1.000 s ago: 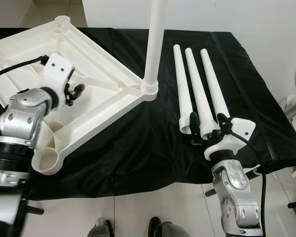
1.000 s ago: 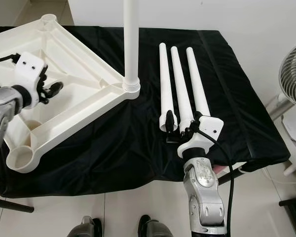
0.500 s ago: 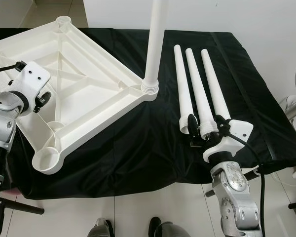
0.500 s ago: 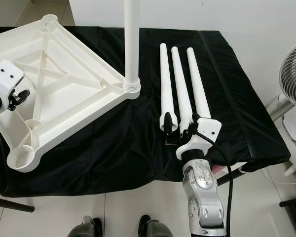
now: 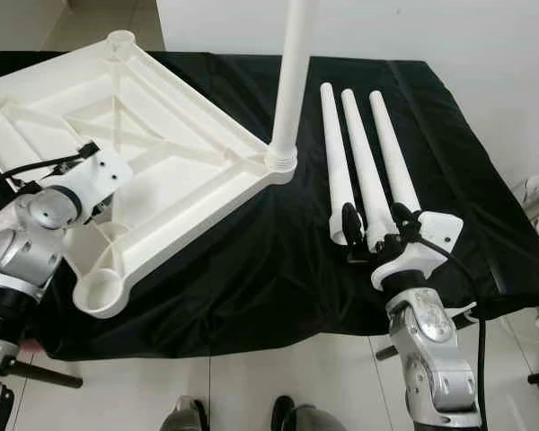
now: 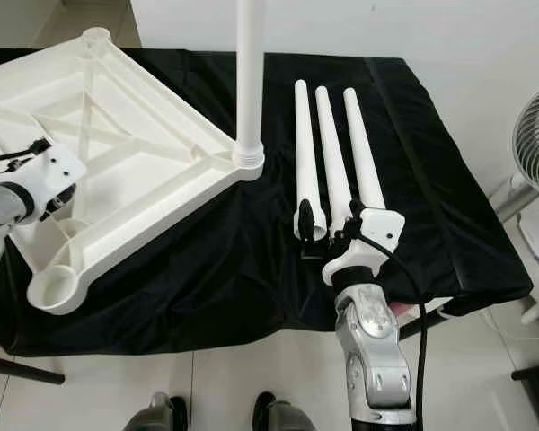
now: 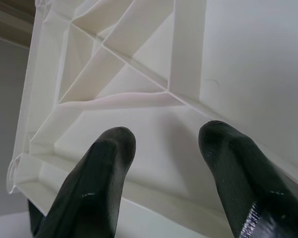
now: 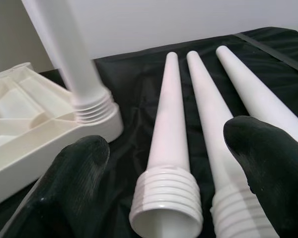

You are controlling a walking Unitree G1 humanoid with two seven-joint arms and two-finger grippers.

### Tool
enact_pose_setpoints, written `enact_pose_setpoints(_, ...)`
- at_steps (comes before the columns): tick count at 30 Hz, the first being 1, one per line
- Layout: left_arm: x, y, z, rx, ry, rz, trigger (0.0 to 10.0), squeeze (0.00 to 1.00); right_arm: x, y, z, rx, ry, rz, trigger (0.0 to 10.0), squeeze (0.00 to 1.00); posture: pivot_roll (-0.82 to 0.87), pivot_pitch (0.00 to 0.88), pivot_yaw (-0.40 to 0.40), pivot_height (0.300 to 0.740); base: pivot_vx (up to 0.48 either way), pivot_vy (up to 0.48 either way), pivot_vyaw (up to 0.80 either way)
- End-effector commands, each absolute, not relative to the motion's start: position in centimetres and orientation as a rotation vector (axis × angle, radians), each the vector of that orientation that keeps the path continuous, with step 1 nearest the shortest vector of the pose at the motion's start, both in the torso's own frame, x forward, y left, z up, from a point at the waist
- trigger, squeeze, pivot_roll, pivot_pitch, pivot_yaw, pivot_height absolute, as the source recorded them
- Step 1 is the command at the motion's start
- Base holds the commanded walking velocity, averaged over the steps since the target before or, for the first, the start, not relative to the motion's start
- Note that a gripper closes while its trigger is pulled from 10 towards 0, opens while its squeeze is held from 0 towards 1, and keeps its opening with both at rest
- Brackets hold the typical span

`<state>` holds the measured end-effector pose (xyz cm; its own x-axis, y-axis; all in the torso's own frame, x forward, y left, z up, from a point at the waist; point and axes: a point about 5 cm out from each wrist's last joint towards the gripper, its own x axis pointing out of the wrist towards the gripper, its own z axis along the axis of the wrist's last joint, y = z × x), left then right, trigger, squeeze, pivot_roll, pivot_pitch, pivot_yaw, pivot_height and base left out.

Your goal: Building children table

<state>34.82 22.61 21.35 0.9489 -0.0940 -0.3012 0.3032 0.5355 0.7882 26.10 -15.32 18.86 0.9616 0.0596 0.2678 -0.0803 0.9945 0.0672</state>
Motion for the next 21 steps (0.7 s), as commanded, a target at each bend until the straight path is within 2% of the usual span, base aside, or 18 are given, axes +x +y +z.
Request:
enact_pose_setpoints(1, 34.1, 20.5, 18.6, 0.946, 0.343, -0.458, 10.0, 0.0, 26.1, -15.5, 18.7, 0.076, -0.255, 0.064, 10.0, 0.0, 0.05, 0.201, -0.044, 0.74, 0.0, 0.0, 0.0)
enact_pose_setpoints(6, 34.4, 17.4, 18.7, 0.878, 0.29, -0.501, 10.0, 0.0, 26.0, -15.4, 18.6, 0.084, -0.254, 0.056, 10.0, 0.0, 0.04, 0.195, -0.026, 0.74, 0.0, 0.0, 0.0)
enact_pose_setpoints(11, 34.8, 16.4, 18.8, 0.838, 0.264, -0.481, 10.0, 0.0, 25.8, -15.3, 18.4, 0.087, -0.25, 0.053, 10.0, 0.0, 0.04, 0.195, -0.022, 0.74, 0.0, 0.0, 0.0)
enact_pose_setpoints(19, 35.2, 17.7, 19.3, 0.862, 0.254, -0.444, 10.0, 0.0, 25.7, -15.2, 18.2, 0.086, -0.244, 0.054, 10.0, 0.0, 0.04, 0.194, -0.021, 0.74, 0.0, 0.0, 0.0)
enact_pose_setpoints(21, 35.6, 19.2, 20.3, 0.853, 0.248, -0.417, 10.0, 0.0, 25.7, -15.2, 18.2, 0.085, -0.243, 0.057, 10.0, 0.0, 0.04, 0.191, -0.021, 0.74, 0.0, 0.0, 0.0)
